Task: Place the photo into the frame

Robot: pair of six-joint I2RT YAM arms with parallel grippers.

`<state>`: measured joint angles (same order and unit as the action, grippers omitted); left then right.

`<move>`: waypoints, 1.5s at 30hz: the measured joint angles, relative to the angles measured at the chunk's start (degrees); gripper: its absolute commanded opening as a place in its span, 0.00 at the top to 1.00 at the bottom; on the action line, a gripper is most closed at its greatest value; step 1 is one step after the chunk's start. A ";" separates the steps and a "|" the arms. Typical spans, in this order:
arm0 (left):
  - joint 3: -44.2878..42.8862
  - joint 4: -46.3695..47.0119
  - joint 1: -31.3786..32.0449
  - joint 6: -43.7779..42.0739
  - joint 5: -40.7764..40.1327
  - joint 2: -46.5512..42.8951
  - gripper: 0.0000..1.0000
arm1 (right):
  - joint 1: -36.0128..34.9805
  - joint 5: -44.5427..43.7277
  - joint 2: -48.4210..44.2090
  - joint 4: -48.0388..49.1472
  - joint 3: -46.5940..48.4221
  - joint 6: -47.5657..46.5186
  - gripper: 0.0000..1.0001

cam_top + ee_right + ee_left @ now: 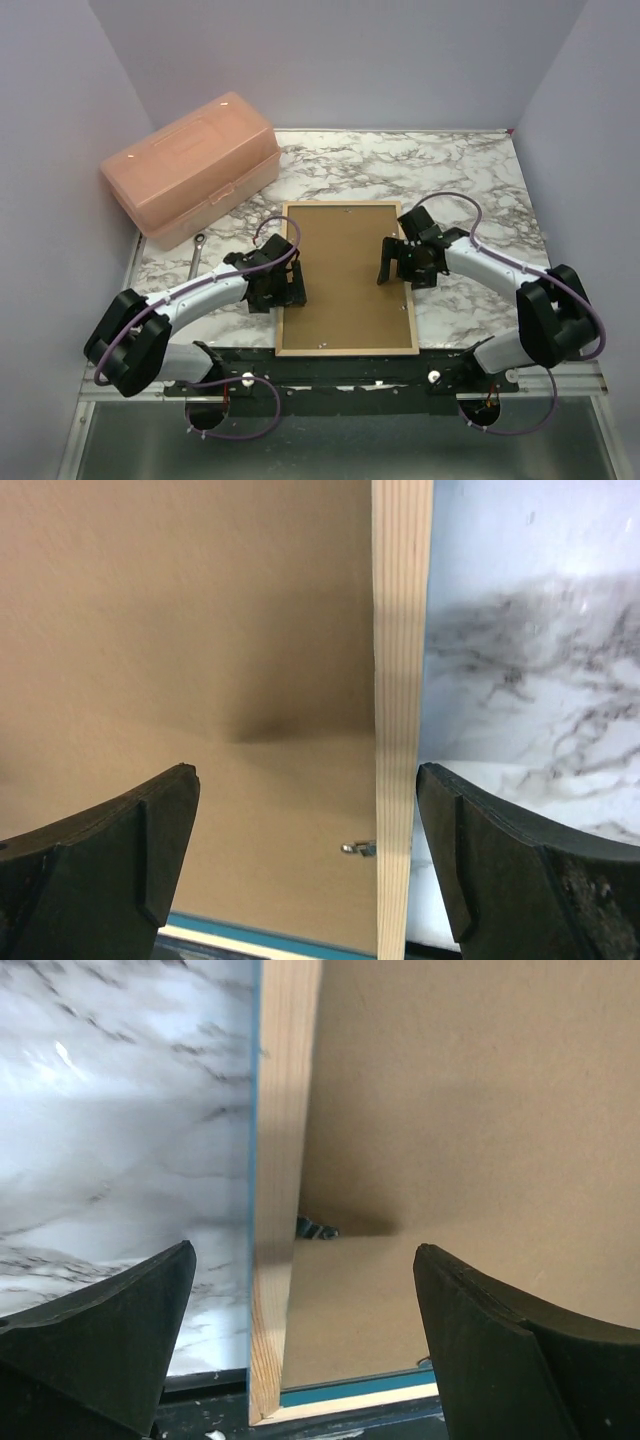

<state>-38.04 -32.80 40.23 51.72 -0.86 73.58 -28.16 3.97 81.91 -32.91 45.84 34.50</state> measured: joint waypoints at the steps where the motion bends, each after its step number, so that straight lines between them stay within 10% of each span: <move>1: -0.98 -0.83 -0.96 -0.83 -0.02 0.85 0.07 | 0.00 -0.59 1.07 -0.04 1.16 -0.35 0.01; 20: -18.27 -1.92 -13.66 -10.97 4.04 17.46 0.22 | 11.41 -0.55 20.68 1.90 20.11 -6.69 0.06; 45: -16.79 0.81 -13.64 -11.37 6.23 19.52 0.28 | 12.63 2.32 26.86 3.63 25.88 -8.57 0.67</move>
<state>-54.83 -31.99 26.59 40.36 5.37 93.10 -15.53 6.28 108.77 -29.28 71.72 25.93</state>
